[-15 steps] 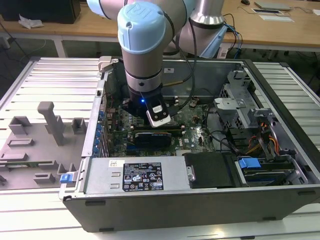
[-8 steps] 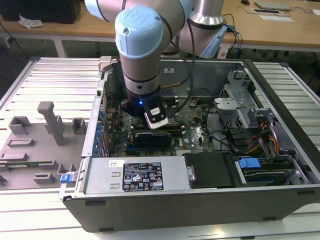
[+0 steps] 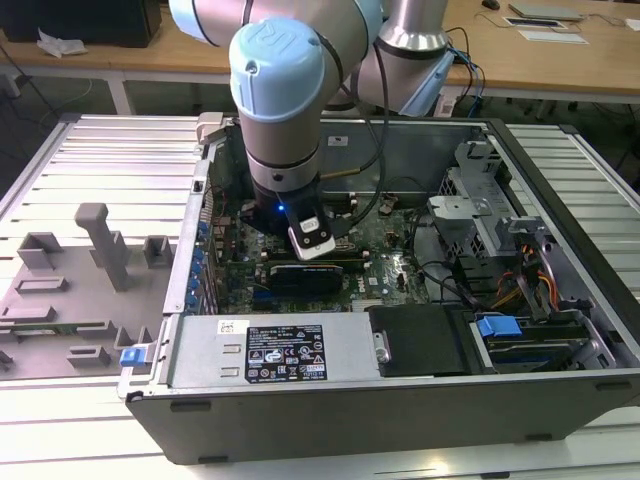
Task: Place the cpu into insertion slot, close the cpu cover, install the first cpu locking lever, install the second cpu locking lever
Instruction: 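Install the second cpu locking lever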
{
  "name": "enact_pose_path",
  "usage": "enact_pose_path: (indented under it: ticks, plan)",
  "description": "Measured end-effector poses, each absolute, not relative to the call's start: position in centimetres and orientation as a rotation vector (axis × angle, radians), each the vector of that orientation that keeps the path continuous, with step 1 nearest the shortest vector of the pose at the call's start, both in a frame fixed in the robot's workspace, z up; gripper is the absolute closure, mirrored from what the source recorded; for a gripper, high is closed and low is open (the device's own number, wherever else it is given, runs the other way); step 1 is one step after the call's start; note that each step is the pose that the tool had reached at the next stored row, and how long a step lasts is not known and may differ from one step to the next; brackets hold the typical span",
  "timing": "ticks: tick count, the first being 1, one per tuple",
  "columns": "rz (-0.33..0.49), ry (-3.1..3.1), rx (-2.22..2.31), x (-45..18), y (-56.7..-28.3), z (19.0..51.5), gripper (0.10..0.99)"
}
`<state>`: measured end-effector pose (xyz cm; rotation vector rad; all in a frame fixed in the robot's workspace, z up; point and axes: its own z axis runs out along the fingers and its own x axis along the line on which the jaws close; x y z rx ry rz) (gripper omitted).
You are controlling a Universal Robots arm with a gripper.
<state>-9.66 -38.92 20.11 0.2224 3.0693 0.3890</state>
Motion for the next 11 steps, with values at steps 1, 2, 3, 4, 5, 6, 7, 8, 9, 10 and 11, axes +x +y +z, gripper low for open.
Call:
enact_pose_path:
  ticks: [1, 2, 3, 4, 5, 6, 7, 8, 9, 10, 11]
  plan:
    - [0.388, 3.069, 0.222, -9.7, -38.9, 20.5, 0.98]
    - [0.388, 3.069, 0.222, -9.7, -38.9, 20.8, 0.98]
    - [0.388, 3.069, 0.222, -9.7, -38.9, 21.1, 0.98]
    - [0.388, 3.069, 0.222, -9.7, -38.9, 21.8, 0.98]
    - [0.386, 3.069, 0.222, -9.7, -38.9, 22.2, 0.98]
    - [0.384, 3.069, 0.222, -9.7, -38.8, 22.5, 0.98]
    - [0.373, 3.069, 0.222, -9.7, -38.8, 22.8, 0.98]
    - [0.36, 3.07, 0.222, -9.6, -38.8, 22.9, 0.98]
    - [0.349, 3.071, 0.223, -9.6, -38.8, 22.9, 0.98]
    - [0.344, 3.071, 0.225, -9.5, -38.8, 22.9, 0.98]
    - [0.343, 3.071, 0.228, -9.2, -38.8, 22.9, 0.98]
